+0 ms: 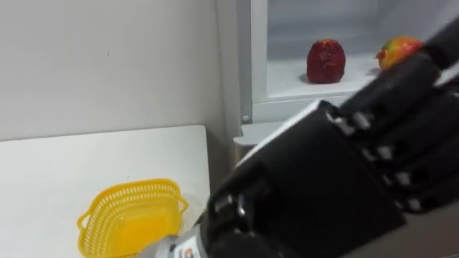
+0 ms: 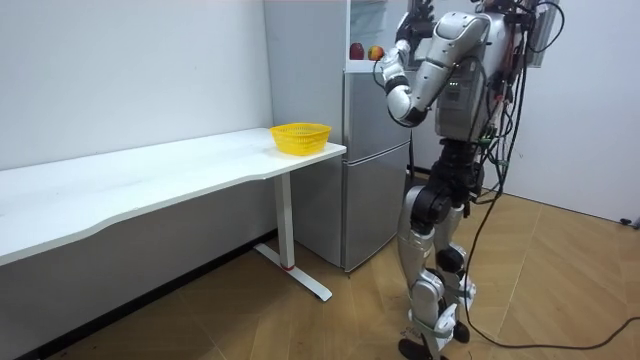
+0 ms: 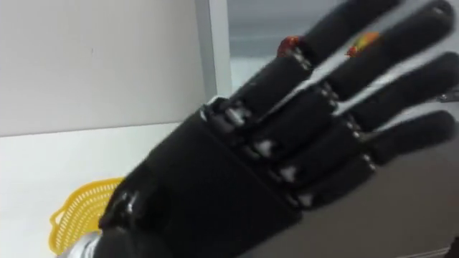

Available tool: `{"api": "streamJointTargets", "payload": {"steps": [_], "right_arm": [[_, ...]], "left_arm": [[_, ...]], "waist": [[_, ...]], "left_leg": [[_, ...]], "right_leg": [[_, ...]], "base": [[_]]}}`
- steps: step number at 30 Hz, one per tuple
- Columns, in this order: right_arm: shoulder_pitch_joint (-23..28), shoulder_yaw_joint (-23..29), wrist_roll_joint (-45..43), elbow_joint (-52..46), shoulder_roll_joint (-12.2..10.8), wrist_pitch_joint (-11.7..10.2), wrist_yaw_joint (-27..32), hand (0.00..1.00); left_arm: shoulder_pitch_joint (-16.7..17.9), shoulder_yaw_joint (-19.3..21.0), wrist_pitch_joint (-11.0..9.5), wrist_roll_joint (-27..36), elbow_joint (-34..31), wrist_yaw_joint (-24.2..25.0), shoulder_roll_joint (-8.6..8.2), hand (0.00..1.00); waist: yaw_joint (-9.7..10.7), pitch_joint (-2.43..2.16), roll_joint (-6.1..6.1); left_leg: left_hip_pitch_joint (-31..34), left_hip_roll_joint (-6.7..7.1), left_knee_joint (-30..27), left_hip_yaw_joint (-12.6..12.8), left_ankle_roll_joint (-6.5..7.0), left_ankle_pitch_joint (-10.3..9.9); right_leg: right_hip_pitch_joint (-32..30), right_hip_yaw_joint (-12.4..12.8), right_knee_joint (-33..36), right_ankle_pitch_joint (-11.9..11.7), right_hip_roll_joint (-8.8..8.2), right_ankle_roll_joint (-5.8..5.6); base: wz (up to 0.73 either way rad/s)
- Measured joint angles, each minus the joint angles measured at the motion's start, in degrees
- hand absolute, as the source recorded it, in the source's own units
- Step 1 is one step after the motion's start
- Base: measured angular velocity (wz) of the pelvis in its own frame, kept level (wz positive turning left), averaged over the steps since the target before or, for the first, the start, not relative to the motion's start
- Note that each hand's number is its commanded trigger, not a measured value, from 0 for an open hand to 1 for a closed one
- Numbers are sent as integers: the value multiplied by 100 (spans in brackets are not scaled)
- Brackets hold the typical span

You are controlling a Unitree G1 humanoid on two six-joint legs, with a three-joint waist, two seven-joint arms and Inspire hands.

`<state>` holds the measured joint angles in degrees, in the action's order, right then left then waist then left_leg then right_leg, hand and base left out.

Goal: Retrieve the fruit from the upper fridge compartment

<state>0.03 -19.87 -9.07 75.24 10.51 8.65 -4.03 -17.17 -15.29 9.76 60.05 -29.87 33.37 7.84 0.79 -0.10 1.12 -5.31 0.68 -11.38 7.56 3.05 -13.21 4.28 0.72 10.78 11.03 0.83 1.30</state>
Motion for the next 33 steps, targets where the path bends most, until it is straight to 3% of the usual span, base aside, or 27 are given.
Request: {"api": "streamJointTargets", "payload": {"steps": [4, 6, 9, 12, 18, 19, 21, 28, 29, 33], "right_arm": [[277, 629, 18, 37, -2, -147, 101, 0], [471, 949, -4, 46, -21, -214, 161, 0], [698, 1233, 9, 42, -25, -283, 146, 0], [775, 1290, 2, 37, -77, -290, 136, 0], [825, 1725, 1, 35, -76, -284, 65, 0], [843, 1741, 4, 30, -69, -283, 64, 0], [942, 1850, 1, -30, -75, -295, 66, 0], [1057, 1904, -7, -185, -69, -266, 15, 0], [1046, 1904, -20, -197, -55, -248, 9, 0], [1079, 1992, -132, -335, -39, -221, -105, 0]], "left_arm": [[390, 1070, -130, -760, -237, -588, 123, 0], [745, 1621, -344, -1479, -393, -1075, 231, 0], [1085, 2236, -391, -2230, -410, -1679, 235, 0], [1414, 2787, -509, -2605, -387, -2300, 231, 0], [1725, 3678, -626, -2703, -349, -3425, 230, 0], [1869, 3888, -740, -2722, -264, -3608, 229, 0], [2123, 4255, -766, -2931, -31, -3996, 227, 0], [2465, 4675, -844, -3306, 288, -4957, 230, 0], [2608, 4673, -926, -3408, 489, -5019, 233, 0], [2999, 4637, -837, -3566, 1459, -5077, 231, 0]], "waist": [[-264, 1, -12], [-308, -2, -8], [-457, -4, -6], [-505, 7, 7], [-615, 35, 17], [-622, 36, 25], [-692, 43, 49], [-764, 64, 63], [-780, 53, 89], [-721, 41, 103]], "left_leg": [[-38, -13, 3, 1, 0, 0], [-81, -2, 5, -75, -1, 0], [-144, 2, 1, -99, -5, -3], [-191, 4, 7, -166, -6, -3], [-242, 7, 85, -219, -25, -18], [-250, 7, 98, -213, -25, -18], [-245, 9, 90, -225, -26, -18], [-196, 21, 56, -327, -31, -28], [-206, 25, 65, -331, -30, -30], [-218, 30, 56, -392, -39, -42]], "right_leg": [[43, -36, -6, -2, 16, 7], [87, -104, -38, 1, 12, 11], [183, -142, -111, 2, 7, 8], [259, -185, -97, 0, 9, 8], [296, -232, -98, 5, 14, 9], [318, -232, -103, 6, 15, 9], [364, -252, -112, 8, 13, 11], [368, -329, -113, 26, 1, 9], [371, -320, -103, 40, -1, 7], [361, -355, -98, 54, 6, 24]], "base": [[3], [18], [8], [11], [3], [0], [0], [7], [-3], [5]]}}
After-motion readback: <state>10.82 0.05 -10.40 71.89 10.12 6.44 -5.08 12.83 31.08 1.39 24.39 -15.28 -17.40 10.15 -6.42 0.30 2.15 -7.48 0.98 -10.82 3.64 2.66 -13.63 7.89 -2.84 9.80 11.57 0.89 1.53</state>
